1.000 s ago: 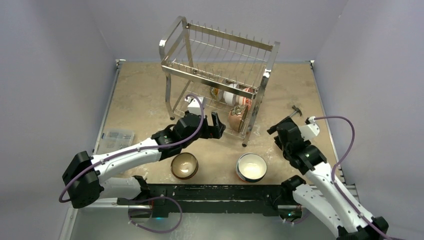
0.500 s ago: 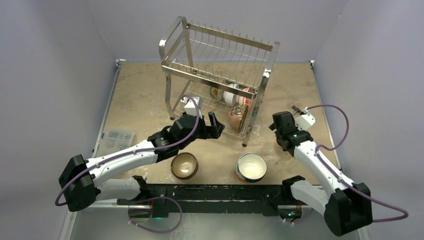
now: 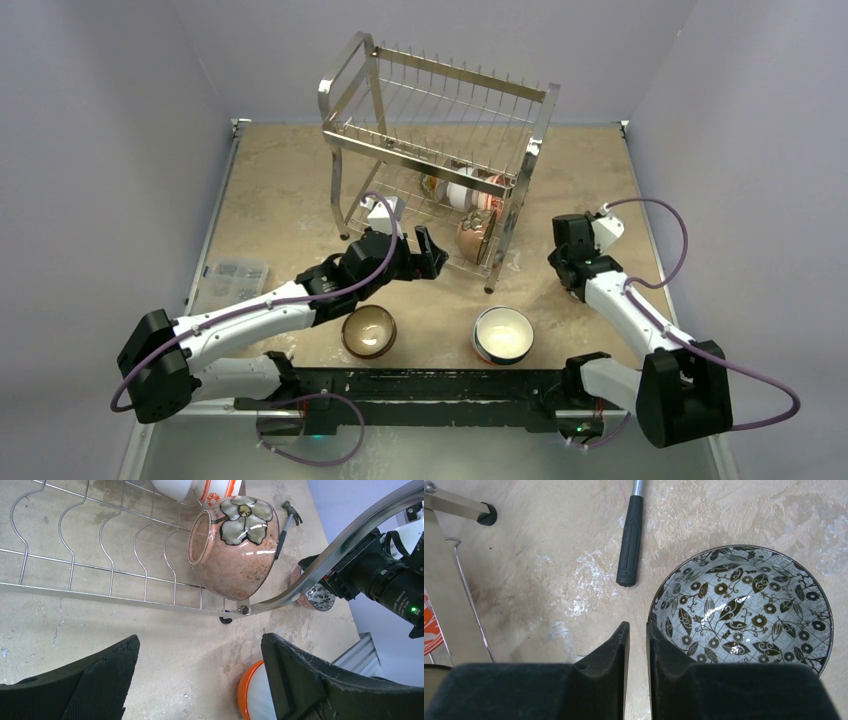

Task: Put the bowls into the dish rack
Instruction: Pick up the bowl from the center of the board.

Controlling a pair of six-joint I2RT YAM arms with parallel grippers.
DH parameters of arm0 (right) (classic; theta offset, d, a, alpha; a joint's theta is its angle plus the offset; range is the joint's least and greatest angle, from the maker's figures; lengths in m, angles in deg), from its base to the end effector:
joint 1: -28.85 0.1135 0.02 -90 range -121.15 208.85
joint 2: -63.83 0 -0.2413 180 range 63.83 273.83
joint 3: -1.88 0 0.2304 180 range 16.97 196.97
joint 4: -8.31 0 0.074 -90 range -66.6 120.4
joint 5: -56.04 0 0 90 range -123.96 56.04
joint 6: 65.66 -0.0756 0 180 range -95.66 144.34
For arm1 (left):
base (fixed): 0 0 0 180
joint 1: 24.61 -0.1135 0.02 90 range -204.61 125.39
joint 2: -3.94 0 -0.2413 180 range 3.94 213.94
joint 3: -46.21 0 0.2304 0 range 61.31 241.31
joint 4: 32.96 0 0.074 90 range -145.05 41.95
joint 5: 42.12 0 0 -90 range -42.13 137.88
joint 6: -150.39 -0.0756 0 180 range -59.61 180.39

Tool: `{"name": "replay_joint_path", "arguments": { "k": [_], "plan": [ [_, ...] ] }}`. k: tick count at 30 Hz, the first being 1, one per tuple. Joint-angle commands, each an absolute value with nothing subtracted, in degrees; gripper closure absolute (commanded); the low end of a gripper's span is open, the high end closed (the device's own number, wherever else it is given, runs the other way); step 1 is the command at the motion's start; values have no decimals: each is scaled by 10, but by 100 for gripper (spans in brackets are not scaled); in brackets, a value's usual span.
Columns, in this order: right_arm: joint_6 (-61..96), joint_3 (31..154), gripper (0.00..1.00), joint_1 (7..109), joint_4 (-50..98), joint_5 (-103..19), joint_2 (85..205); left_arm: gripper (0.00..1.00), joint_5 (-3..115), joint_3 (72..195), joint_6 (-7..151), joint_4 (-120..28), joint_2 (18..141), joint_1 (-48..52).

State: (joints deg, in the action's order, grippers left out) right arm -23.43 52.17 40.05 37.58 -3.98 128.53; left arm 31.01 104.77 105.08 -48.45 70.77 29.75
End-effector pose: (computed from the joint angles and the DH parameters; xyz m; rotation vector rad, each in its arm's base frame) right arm 0.2437 0.0097 0.1780 0.9287 2.0082 -0.0495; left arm 0.1851 -0.2205 0.2432 -0.0249 2.0632 -0.8215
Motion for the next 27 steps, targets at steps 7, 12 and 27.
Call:
{"name": "replay_joint_path", "arguments": {
  "k": [7, 12, 27],
  "plan": [
    [-263, 507, 56, 396, 376, -32, 1284, 11, 318, 1037, 1072, -457, 684, 295],
    [-296, 499, 53, 396, 375, -33, 1302, 12, 316, 1030, 1078, -446, 679, 295],
    [-268, 488, 95, 395, 359, -57, 1287, 12, 316, 1035, 1076, -446, 677, 296]
  ]
}}
